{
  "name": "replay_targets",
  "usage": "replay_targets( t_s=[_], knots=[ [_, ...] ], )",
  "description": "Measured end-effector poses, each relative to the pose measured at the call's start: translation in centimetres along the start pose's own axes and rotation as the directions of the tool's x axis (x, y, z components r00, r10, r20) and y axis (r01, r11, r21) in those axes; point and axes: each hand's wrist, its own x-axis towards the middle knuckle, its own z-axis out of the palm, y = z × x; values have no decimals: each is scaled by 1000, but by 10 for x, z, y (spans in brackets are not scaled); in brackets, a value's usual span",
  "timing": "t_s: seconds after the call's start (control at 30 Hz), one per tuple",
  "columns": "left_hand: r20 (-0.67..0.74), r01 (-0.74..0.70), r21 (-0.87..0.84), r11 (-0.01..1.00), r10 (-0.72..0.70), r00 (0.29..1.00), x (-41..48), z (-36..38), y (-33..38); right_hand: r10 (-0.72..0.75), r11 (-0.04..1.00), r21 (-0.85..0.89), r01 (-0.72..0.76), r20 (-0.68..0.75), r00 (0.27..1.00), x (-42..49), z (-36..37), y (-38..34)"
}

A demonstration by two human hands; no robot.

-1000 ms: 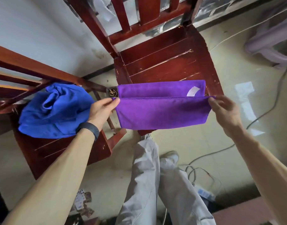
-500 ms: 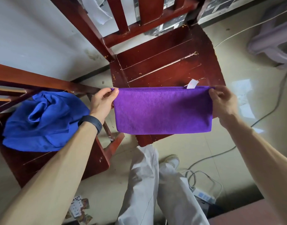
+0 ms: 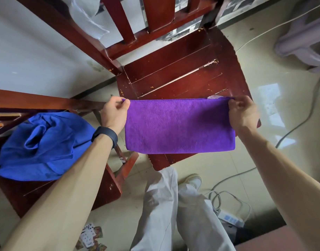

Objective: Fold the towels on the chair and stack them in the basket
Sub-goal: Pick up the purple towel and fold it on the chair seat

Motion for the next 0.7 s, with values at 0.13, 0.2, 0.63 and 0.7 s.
replay_targets(
  t_s=[0.13,0.2,0.63,0.7],
  knots=[
    [-47,-45,42,998,47,998,-7,3,0,-77,997,-33,76,-44,996,-2,4,1],
    [-82,-70,34,997,73,994,-10,3,-2,-98,995,-32,96,-58,993,-1,5,4],
    [-76,-471,528,707,592,803,-60,37,-11,-529,817,-355,454,-152,835,-69,28,16],
    [91,-524,554,647,579,810,-75,55,-19,-625,704,-429,566,6,781,-81,43,22]
  ],
)
